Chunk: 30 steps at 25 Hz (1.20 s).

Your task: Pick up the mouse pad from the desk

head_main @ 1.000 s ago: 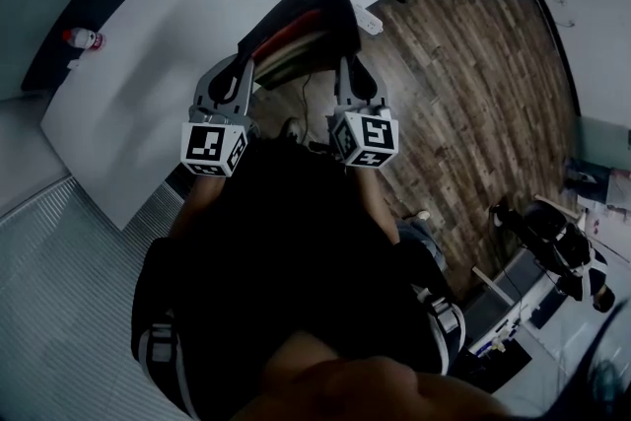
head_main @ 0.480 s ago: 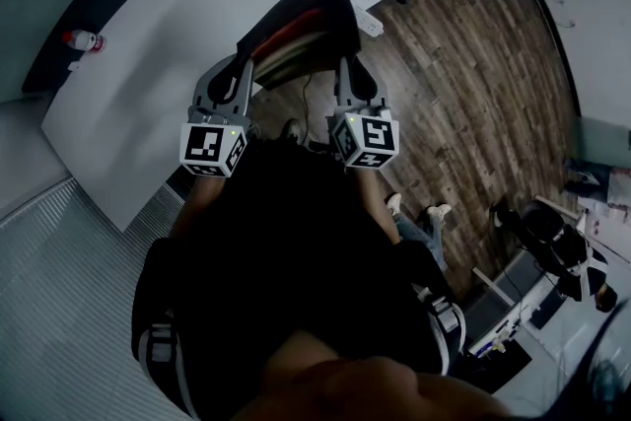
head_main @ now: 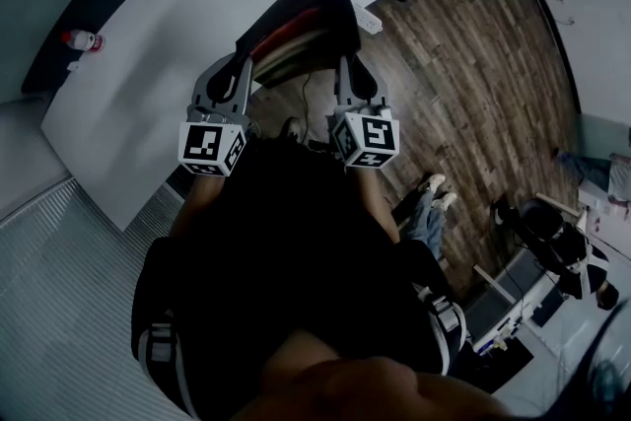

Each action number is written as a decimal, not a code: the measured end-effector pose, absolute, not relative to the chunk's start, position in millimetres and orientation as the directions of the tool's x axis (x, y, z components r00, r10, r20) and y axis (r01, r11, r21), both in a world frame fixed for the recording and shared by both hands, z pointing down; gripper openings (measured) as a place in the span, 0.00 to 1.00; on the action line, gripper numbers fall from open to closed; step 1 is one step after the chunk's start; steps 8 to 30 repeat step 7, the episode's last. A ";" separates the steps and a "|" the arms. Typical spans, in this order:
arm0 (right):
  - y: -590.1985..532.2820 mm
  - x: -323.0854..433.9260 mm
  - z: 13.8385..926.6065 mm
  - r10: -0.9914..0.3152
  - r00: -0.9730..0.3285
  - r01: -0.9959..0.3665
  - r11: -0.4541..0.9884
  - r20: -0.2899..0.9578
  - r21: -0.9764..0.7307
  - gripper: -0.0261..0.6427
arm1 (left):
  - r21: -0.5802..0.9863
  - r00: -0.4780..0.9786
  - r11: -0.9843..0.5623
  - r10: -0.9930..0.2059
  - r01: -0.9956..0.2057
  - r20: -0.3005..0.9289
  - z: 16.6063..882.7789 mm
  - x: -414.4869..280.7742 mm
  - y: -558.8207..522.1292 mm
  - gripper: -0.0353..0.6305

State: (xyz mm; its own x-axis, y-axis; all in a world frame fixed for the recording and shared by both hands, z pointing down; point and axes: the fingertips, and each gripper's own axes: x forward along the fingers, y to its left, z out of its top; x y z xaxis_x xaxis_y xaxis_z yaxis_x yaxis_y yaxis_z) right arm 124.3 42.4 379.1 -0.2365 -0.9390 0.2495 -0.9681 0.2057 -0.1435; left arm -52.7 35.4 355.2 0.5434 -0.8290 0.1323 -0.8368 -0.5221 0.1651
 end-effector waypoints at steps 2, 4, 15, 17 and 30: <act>42.9 124.8 379.5 -0.939 -0.235 -0.969 0.204 0.250 -0.143 0.09 | 0.166 0.545 -0.524 -0.828 -0.835 0.131 355.9 -52.1 35.5 0.09; 44.3 125.8 380.2 -0.939 -0.233 -0.969 0.202 0.252 -0.142 0.08 | 0.169 0.547 -0.525 -0.827 -0.834 0.131 356.2 -51.2 36.1 0.09; 46.9 126.9 381.8 -0.937 -0.233 -0.969 0.201 0.261 -0.145 0.08 | 0.171 0.549 -0.527 -0.826 -0.833 0.130 355.9 -50.1 37.3 0.09; 46.9 126.9 381.8 -0.937 -0.233 -0.969 0.201 0.261 -0.145 0.08 | 0.171 0.549 -0.527 -0.826 -0.833 0.130 355.9 -50.1 37.3 0.09; 46.9 126.9 381.8 -0.937 -0.233 -0.969 0.201 0.261 -0.145 0.08 | 0.171 0.549 -0.527 -0.826 -0.833 0.130 355.9 -50.1 37.3 0.09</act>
